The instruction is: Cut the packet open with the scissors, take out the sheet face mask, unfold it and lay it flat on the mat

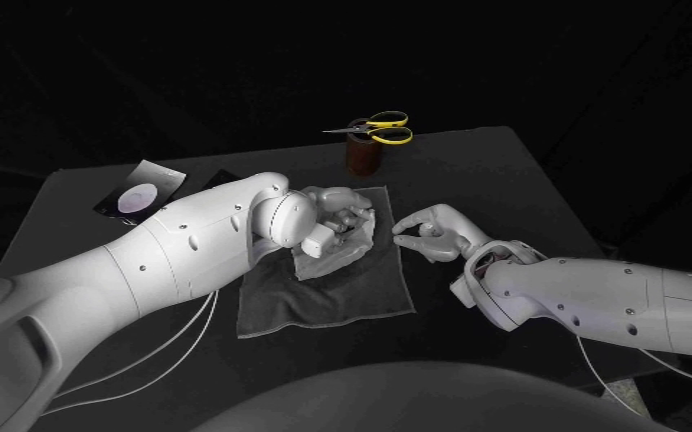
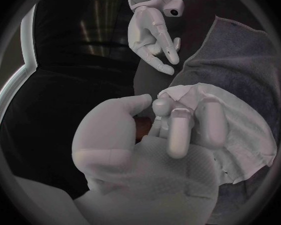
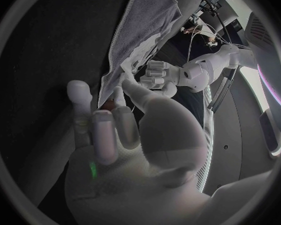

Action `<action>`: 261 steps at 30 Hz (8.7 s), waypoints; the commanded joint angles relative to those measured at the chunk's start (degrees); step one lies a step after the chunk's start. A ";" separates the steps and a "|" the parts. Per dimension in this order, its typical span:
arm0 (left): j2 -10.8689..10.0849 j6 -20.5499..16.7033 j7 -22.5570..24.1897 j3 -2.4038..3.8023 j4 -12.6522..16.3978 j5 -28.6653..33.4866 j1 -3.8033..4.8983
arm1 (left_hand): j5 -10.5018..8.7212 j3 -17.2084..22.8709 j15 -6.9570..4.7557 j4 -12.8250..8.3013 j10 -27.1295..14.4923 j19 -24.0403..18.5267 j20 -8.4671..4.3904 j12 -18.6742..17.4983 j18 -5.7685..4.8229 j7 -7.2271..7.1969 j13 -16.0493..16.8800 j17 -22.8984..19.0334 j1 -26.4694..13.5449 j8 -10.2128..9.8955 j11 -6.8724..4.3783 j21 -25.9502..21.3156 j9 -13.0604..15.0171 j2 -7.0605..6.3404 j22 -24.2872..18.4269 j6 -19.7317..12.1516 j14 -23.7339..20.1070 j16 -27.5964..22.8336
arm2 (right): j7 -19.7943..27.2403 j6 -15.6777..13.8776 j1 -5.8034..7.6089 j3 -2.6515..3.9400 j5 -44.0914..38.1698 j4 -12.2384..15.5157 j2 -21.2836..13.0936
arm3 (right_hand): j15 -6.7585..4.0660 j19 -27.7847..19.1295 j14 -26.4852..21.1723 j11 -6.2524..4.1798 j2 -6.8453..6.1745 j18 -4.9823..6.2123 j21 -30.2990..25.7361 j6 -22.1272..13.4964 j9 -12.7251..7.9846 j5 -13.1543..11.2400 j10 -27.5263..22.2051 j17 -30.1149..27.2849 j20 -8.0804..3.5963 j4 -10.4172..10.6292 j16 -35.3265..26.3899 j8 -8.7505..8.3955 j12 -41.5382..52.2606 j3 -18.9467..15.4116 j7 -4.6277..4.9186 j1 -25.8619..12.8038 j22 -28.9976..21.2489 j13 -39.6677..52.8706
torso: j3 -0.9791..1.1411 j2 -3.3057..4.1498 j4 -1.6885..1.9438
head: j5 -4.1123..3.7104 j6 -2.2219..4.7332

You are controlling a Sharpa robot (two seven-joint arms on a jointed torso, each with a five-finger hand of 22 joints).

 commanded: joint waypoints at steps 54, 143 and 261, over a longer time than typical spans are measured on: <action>-22.06 1.07 29.35 -3.77 18.32 -39.79 -0.35 | -0.27 -5.47 -0.04 -10.03 -15.79 -16.85 0.27 -22.46 5.20 -1.37 -28.81 -24.91 19.86 0.53 -0.74 -23.68 -6.20 -2.50 -20.76 8.21 -9.92 -14.12 | -7.48 16.17 7.00 0.53 -18.66 -3.08 3.25 | 0.06 4.37 5.62 0.19 2.65 -0.20 6.96 0.80 -0.80 -2.10 5.19 13.82 -0.50 -1.90 3.29 1.09 7.73 1.50 -0.23 3.62 3.92 12.48 | -0.25 -0.02 0.47 | 0.18 0.00; -25.79 4.34 22.72 -5.83 22.10 -67.54 -3.87 | -0.24 -9.13 -2.15 -9.13 -7.21 -1.56 -1.75 0.39 0.13 -3.48 -9.09 5.62 18.98 0.83 -3.27 -2.07 -8.98 -3.82 -0.06 9.25 2.88 0.38 | -8.52 18.82 8.14 0.53 -15.14 -8.96 8.05 | -2.23 5.06 5.98 -2.71 6.05 -0.36 8.31 7.09 1.80 -2.69 5.84 15.09 -1.89 -0.76 4.06 5.60 10.53 -1.02 -3.67 4.87 5.38 14.46 | -0.18 0.03 0.31 | 1.48 0.00; -25.61 8.15 20.57 -5.91 21.54 -66.90 -3.88 | -0.25 -8.90 -2.19 -8.83 -7.18 -1.97 -1.71 1.01 0.22 -3.53 -8.02 5.13 18.82 0.05 -3.40 -2.23 -9.83 -3.44 -0.19 9.98 2.63 0.19 | -32.47 8.96 5.63 0.44 -35.44 2.81 -1.14 | -2.63 6.47 5.91 -3.10 -5.00 -0.56 8.02 4.91 5.54 5.06 5.18 14.83 -2.36 16.31 3.90 8.25 7.14 -15.91 -4.02 -6.79 6.14 12.19 | -0.24 0.06 0.37 | -0.49 0.00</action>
